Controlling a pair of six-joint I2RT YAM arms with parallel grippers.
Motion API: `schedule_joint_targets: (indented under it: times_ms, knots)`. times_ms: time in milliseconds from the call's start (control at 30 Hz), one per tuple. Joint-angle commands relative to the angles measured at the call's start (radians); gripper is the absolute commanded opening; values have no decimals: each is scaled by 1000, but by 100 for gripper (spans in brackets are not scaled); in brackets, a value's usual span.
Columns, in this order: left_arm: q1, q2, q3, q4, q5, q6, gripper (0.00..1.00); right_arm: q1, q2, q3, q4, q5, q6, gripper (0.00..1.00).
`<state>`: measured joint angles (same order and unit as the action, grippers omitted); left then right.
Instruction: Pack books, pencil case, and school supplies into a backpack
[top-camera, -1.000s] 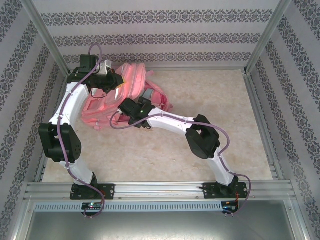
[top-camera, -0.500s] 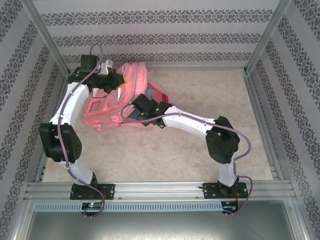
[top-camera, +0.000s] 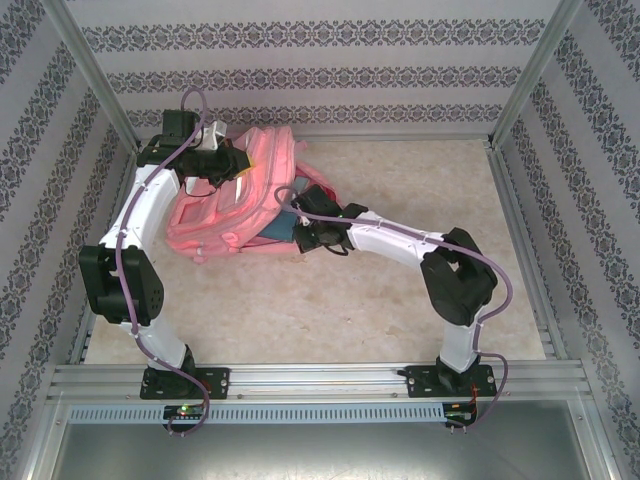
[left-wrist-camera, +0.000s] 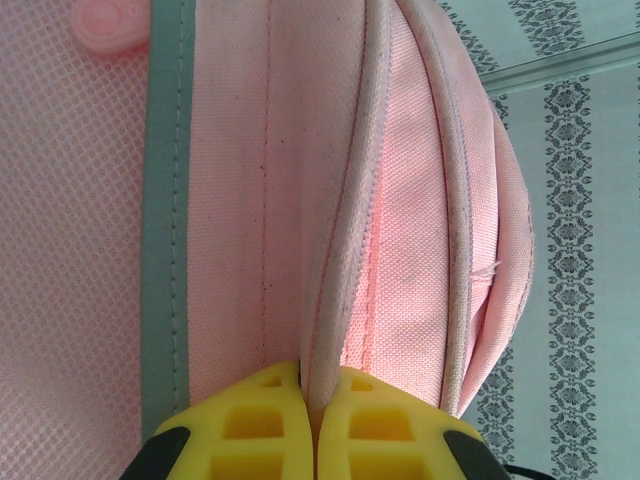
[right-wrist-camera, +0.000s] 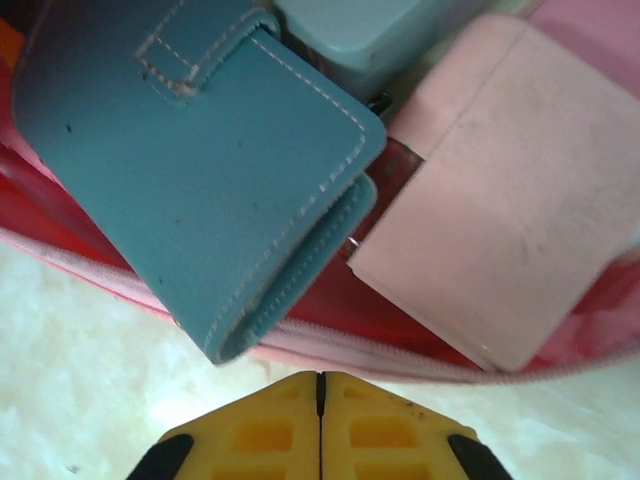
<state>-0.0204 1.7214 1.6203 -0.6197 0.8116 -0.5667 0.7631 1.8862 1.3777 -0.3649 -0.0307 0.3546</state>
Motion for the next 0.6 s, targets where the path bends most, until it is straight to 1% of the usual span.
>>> schedule_joint_targets:
  times_ms: [0,267,333,400,433,567]
  knots:
    - [-24,-19,19,57,82,-5,0,-4,63,44,50,-87,88,6]
    - [-38,-28,9,61,80,-10,0,-9,182,197,46,-139,117,5]
    - [-44,-29,9,63,82,-10,0,-10,207,240,29,-115,124,5]
    - [-46,-29,7,64,81,-10,0,-13,231,287,-3,-63,133,5]
    - [-47,-31,4,64,81,-10,0,-16,247,310,-18,-49,137,6]
    - [-47,-31,1,57,77,-4,0,-23,267,347,-48,-49,146,8]
